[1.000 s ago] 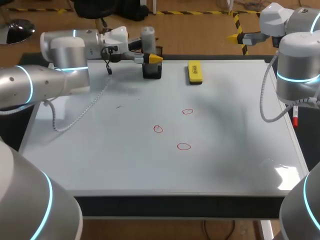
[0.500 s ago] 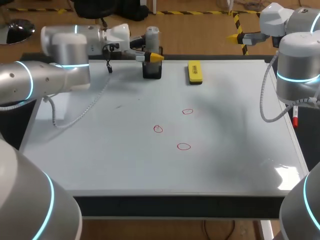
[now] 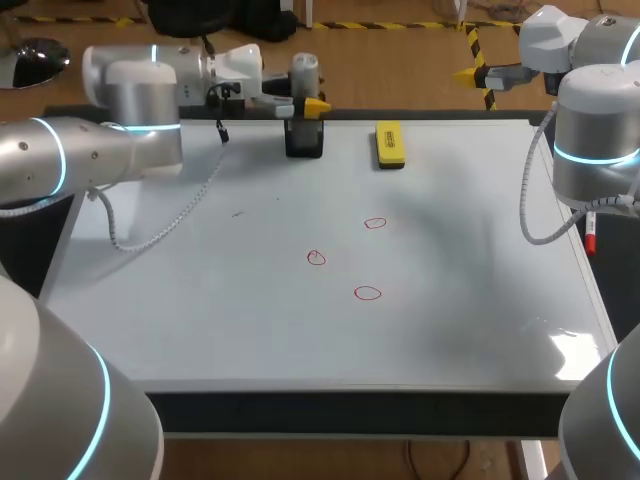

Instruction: Pick up the inspection probe, press it on each red-marked spot on the whiteboard one by one, put down the probe, pick up the eraser, and wipe off all the red marks.

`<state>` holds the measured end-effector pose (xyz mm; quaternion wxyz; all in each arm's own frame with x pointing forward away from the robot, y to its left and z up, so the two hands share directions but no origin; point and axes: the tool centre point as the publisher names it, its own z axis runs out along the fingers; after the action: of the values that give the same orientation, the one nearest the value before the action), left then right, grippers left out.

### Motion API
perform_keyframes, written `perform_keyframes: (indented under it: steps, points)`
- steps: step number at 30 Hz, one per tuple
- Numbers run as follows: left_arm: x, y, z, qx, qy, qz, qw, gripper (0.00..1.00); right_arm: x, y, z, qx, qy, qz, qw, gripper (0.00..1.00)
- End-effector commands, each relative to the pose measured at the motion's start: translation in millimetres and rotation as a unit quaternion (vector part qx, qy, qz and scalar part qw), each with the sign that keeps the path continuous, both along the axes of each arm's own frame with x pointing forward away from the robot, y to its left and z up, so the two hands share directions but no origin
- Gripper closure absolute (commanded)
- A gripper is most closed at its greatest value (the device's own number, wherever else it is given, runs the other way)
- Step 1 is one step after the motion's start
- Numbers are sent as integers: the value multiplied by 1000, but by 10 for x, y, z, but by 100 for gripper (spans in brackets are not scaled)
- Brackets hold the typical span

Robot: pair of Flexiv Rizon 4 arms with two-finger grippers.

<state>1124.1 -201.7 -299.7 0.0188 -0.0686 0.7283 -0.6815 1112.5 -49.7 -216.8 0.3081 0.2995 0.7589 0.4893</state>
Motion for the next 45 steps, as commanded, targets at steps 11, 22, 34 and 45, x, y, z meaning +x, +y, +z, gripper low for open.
perform_keyframes:
  steps: [11,22,34,45]
  points:
    - [-13,2,-48,-6,0,3,1000,100,7,1,1,-1,1,0,1000,0]
    - [-65,10,60,-22,-12,18,1000,100,7,1,1,-1,1,0,1000,0]
    - [-78,65,420,-34,-42,35,998,100,7,1,1,-1,1,0,1000,0]
    - [-64,131,852,-32,-70,51,996,100,7,1,1,-1,1,0,1000,0]
